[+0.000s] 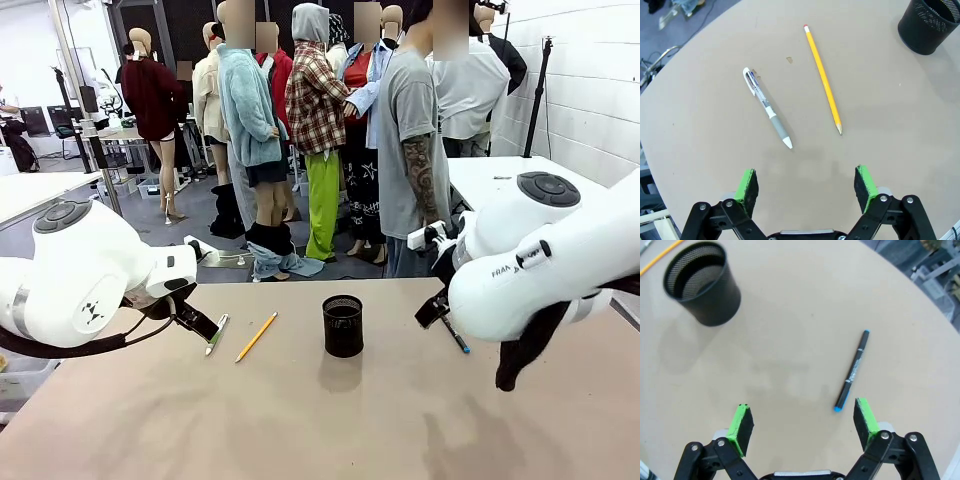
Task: Place the pens into the pen holder.
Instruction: Pick up a writing instrument from the table and place it into the Pen holder.
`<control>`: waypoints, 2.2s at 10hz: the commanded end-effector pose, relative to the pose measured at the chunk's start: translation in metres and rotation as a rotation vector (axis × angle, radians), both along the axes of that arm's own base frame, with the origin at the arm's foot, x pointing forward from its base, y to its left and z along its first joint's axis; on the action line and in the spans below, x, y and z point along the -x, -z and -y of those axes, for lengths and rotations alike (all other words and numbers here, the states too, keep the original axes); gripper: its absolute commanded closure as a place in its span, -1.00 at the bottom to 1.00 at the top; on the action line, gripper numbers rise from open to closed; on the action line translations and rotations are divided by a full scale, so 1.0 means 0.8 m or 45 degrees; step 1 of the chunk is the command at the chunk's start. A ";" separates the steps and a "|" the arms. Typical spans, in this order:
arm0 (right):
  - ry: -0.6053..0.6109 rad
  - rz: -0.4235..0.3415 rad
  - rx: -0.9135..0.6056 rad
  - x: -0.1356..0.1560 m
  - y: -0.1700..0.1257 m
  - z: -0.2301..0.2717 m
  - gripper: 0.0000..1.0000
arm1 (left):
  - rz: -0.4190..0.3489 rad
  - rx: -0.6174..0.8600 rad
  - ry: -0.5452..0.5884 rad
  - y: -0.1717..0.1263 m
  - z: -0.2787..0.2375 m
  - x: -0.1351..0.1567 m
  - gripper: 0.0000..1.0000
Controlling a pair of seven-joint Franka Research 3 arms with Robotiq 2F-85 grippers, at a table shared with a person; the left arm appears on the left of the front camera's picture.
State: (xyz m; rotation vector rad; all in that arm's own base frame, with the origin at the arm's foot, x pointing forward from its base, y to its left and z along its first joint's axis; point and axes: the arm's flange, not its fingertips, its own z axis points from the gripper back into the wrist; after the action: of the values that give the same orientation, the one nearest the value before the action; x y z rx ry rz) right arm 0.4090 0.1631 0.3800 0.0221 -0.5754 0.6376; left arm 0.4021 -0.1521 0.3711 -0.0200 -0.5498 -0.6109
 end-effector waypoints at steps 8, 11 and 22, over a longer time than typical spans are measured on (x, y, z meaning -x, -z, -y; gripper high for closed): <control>0.102 -0.354 0.221 -0.161 0.022 -0.005 -1.00 | 0.000 0.002 -0.004 0.000 -0.002 -0.001 -1.00; 0.181 -0.419 0.225 -0.171 0.055 0.011 -1.00 | 0.000 0.002 -0.004 0.000 -0.002 -0.001 -1.00; 0.183 -0.599 0.231 -0.185 0.097 0.027 1.00 | 0.000 0.002 -0.004 0.000 -0.002 -0.001 -1.00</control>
State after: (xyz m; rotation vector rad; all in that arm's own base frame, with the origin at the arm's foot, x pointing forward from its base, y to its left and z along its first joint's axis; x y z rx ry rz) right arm 0.5496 0.1392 0.3035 -0.0506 -0.0856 0.5161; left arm 0.4021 -0.1523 0.3705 -0.0195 -0.5485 -0.6112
